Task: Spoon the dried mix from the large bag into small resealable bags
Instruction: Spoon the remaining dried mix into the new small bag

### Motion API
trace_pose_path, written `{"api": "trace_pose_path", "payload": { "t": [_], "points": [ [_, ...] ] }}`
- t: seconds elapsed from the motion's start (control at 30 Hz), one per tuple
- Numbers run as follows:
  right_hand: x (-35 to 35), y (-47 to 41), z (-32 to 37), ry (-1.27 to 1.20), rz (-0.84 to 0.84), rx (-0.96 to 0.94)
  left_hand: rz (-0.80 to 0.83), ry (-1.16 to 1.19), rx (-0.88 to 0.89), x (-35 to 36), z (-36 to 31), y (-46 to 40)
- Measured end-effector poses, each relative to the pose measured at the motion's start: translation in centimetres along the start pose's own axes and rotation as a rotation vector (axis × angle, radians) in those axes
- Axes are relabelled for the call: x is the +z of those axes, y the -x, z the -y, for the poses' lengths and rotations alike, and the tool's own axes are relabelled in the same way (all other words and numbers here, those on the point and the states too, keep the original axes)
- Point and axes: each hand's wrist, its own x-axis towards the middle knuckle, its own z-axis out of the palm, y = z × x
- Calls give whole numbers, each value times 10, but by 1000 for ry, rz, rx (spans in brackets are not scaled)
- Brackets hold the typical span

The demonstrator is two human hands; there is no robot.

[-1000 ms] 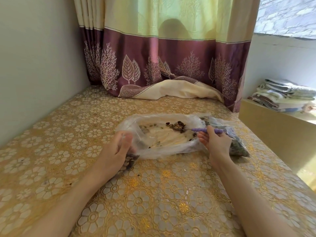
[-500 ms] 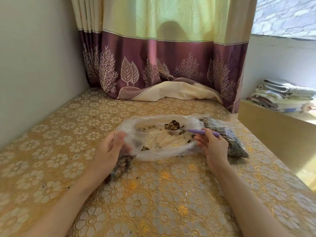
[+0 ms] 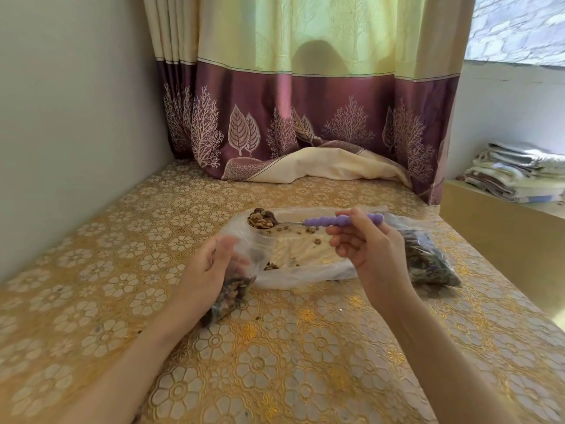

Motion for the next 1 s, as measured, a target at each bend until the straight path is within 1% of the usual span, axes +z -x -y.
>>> {"api": "trace_pose_path", "payload": {
  "t": [0.13, 0.2, 0.33, 0.4, 0.47, 0.57, 0.67, 0.77, 0.9, 1.0],
  "points": [
    [9, 9, 1, 100, 193, -90, -1, 57, -25, 0, -2, -1],
    [11, 10, -1, 129, 250, -106, -14, 100, -46, 0, -3, 0],
    [10, 9, -3, 116, 278, -85, -49, 117, -103, -3, -1, -2],
    [8, 8, -5, 79, 262, -71, -62, 140, -111, -5, -2, -4],
    [6, 5, -6, 20, 204, -64, -73, 156, -114, -5, -4, -4],
    [0, -2, -6, -29, 56, -88, -77, 176, -127, -7, -6, -4],
    [-11, -9, -11, 158, -132, -173, -107, 227, -147, -13, -10, -5],
    [-19, -14, -21, 368, -290, -220, -172, 272, -123, -19, -16, -7],
    [-28, -18, -31, 588, -380, -222, -225, 304, -73, -26, -21, -8],
    [-28, -18, -33, 671, -368, -214, -215, 287, -57, -32, -20, -8]
  ]
}}
